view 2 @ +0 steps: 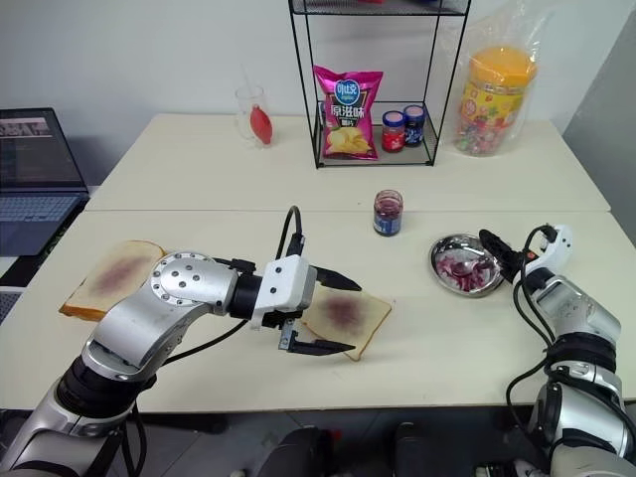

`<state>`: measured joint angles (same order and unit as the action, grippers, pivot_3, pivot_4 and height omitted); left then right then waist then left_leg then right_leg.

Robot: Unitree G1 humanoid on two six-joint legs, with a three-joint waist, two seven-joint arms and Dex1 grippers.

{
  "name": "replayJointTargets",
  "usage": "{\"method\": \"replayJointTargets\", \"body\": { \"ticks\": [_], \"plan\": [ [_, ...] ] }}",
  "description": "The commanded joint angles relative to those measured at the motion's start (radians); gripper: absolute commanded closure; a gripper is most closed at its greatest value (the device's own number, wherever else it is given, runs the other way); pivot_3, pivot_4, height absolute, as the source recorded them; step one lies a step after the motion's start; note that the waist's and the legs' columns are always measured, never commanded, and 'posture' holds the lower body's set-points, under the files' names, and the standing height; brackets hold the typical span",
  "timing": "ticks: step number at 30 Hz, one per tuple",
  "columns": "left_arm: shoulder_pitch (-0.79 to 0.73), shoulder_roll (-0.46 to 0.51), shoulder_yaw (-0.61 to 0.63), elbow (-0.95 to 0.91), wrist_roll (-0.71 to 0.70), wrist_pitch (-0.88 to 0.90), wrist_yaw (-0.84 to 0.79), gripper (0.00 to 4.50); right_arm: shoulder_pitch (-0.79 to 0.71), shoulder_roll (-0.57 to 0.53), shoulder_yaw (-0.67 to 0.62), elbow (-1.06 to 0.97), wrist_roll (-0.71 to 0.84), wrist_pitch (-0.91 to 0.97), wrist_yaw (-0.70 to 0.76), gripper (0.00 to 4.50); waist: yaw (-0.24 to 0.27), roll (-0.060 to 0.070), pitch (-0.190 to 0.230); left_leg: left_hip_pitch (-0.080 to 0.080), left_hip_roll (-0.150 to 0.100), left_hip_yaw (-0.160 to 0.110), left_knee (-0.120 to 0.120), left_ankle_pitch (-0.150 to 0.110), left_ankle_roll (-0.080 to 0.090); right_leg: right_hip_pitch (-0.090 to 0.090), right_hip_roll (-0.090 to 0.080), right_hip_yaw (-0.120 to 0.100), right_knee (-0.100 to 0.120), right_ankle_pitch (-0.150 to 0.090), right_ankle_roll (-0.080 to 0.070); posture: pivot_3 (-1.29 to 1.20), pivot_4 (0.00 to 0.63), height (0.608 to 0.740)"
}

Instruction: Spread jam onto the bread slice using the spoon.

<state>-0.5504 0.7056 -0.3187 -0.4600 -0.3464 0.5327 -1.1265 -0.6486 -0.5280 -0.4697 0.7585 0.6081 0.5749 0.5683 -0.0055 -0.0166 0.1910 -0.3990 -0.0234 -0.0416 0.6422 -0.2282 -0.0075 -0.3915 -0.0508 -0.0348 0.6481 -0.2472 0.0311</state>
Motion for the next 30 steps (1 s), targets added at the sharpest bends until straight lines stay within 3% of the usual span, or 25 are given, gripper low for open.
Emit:
{"method": "replayJointTargets", "body": {
  "ticks": [1, 17, 23, 30],
  "plan": [
    [-0.013, -0.004, -0.005, -0.008, 0.013, -0.022, -0.003, 0.00, -0.039, -0.023, -0.015, 0.030, -0.009, -0.044, 0.032, 0.70, 0.000, 0.000, 0.000, 0.000, 0.000, 0.000, 0.000, 0.000, 0.000, 0.000, 0.000, 0.000, 0.000, 0.000, 0.000, 0.00, 0.150, 0.740],
    [-0.004, -0.014, -0.008, -0.007, 0.033, -0.034, 0.005, 0.00, -0.026, -0.069, -0.040, -0.006, 0.021, -0.017, 0.076, 4.44, 0.001, 0.000, 0.000, 0.000, 0.000, 0.000, 0.000, 0.000, 0.000, 0.000, 0.000, 0.000, 0.000, 0.000, 0.000, 0.00, 0.150, 0.740],
    [0.006, -0.016, 0.001, -0.008, 0.035, -0.032, 0.014, 0.00, 0.029, -0.059, -0.056, -0.140, 0.066, 0.062, 0.070, 4.48, 0.003, 0.000, 0.000, 0.000, 0.000, -0.001, 0.000, 0.000, 0.000, 0.001, 0.000, -0.001, 0.000, 0.000, 0.000, 0.00, 0.150, 0.740],
    [0.027, -0.018, 0.022, -0.017, 0.020, -0.015, 0.037, 0.00, 0.175, -0.023, -0.049, -0.496, 0.122, 0.137, 0.017, 4.48, 0.003, 0.000, 0.000, -0.001, 0.000, -0.002, 0.000, 0.000, 0.000, 0.001, -0.002, -0.001, 0.000, 0.000, 0.000, 0.00, 0.150, 0.740]
  ]
}}
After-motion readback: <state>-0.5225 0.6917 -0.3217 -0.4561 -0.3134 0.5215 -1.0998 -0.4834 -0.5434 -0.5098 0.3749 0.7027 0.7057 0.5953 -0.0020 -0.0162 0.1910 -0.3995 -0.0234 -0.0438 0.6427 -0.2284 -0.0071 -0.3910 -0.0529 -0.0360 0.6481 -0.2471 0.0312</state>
